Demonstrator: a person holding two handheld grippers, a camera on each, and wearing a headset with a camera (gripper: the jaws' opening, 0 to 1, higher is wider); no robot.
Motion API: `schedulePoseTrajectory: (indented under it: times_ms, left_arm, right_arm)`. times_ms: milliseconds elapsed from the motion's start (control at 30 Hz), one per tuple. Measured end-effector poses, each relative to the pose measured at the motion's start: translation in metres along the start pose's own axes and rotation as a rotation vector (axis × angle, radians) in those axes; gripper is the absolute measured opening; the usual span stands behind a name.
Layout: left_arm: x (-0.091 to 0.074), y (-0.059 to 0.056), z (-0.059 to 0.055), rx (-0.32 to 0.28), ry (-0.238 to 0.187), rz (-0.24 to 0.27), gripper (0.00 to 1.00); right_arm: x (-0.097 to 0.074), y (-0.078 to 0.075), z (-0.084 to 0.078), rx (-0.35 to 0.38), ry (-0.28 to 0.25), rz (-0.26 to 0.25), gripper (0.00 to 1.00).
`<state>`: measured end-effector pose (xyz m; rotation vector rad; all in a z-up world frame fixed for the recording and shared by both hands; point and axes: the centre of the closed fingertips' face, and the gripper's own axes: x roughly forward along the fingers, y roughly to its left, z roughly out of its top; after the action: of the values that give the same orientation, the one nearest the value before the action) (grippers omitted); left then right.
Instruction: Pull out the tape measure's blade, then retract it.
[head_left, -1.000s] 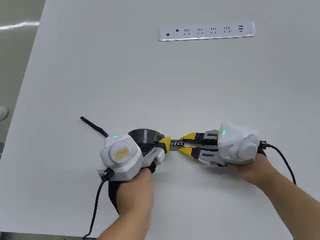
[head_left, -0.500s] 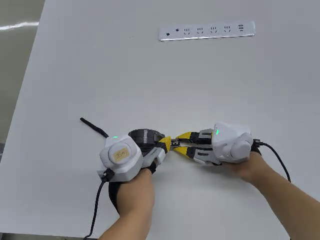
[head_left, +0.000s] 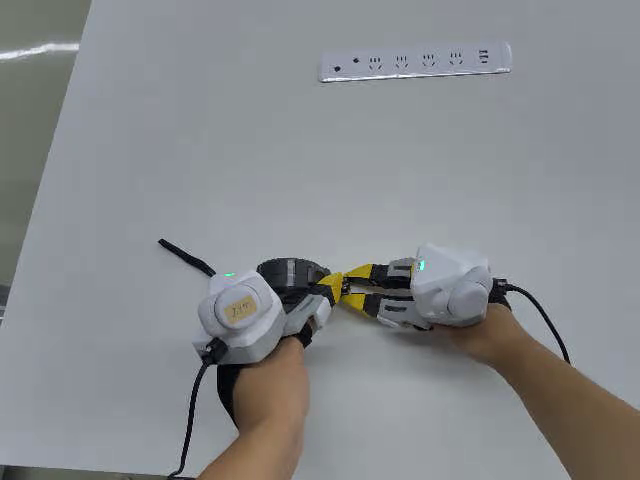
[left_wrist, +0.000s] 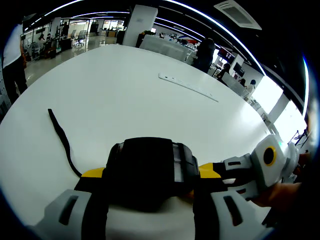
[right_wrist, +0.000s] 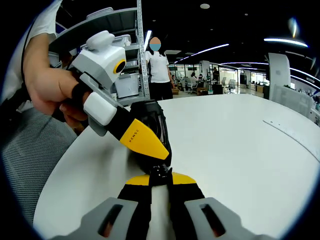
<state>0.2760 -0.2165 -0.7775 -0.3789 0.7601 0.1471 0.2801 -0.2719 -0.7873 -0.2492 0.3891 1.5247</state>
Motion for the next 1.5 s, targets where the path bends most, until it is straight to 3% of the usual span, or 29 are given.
schedulePoseTrajectory:
  times_ms: [1000, 1200, 1500]
  left_arm:
    - [0.0007, -0.0003, 0.0002, -0.001, -0.003, -0.006, 0.67]
    - [0.0008, -0.0009, 0.0007, 0.005, -0.016, -0.016, 0.68]
    - [0.0016, -0.0017, -0.0015, 0.044, 0.0, -0.024, 0.69]
  right_arm:
    - [0.0042, 0.0002, 0.0016, -0.004, -0.006, 0.005, 0.13]
    - [0.0041, 0.0006, 0.0012, 0.004, -0.003, 0.008, 0.13]
    - [0.0025, 0.0015, 0.001, 0.021, -0.003, 0.014, 0.16]
